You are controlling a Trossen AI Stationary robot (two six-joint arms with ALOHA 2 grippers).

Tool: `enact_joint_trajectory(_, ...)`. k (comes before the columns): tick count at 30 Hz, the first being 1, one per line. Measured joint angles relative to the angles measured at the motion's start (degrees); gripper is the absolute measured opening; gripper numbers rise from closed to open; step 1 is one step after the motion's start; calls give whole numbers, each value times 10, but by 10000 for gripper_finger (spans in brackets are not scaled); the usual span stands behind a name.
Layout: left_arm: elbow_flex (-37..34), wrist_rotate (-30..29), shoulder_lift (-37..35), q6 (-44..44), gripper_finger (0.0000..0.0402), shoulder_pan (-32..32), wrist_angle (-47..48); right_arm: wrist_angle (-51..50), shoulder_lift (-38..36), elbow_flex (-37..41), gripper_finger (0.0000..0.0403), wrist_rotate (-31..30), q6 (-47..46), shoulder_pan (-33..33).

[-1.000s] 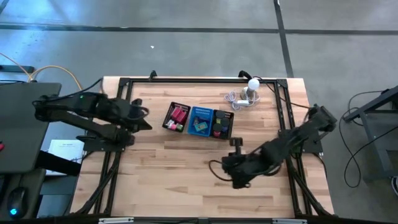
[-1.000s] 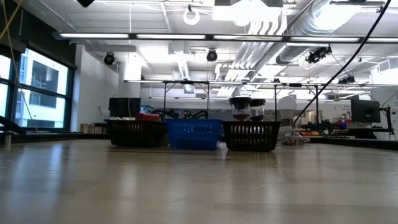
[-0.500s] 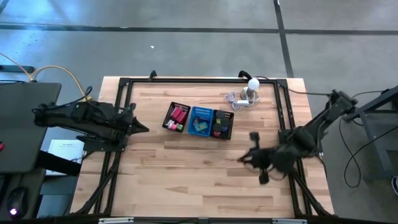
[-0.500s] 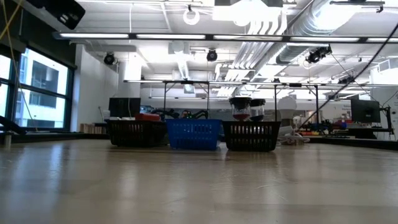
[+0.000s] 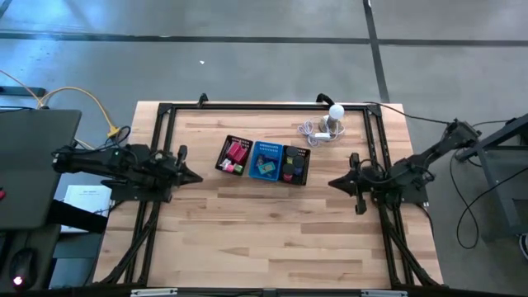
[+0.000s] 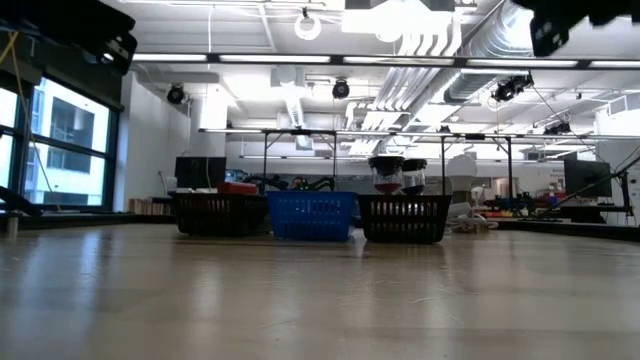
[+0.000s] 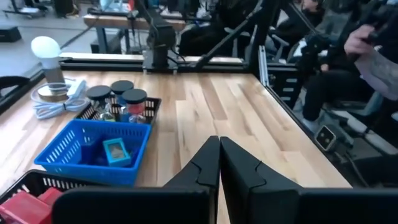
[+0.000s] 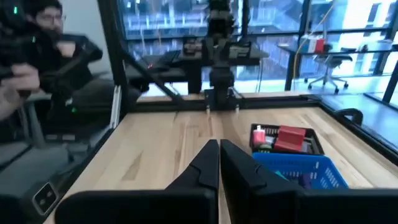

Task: Pick & Place Office items
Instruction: Return to Home Position

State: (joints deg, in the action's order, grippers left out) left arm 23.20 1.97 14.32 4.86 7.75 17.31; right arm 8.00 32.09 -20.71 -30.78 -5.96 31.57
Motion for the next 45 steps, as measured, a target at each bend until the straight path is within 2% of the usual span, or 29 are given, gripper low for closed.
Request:
enact_joint_trajectory(4,-25,-6,-16,-1,4,0,-18,45,-57,69,3,9,2,-17)
enact_joint_trajectory(9,-49,-6,-36,-3,4,0,-30,61,-102,120,3,9,-4,-32)
enact_joint_trajectory(22,-133,0,-137,-4,4,0,-27,142,-145,198,3,9,0,-63)
enact_joint_trajectory(32,-142,9,-141,-20,4,0,-18,141,-150,202,3,9,9,-98)
enact_joint_trajectory(36,-154,7,-141,-26,4,0,-42,141,-150,202,3,9,13,-114)
enact_joint_trajectory(45,-190,-53,-138,-22,4,-1,-87,141,-150,203,3,9,14,-134)
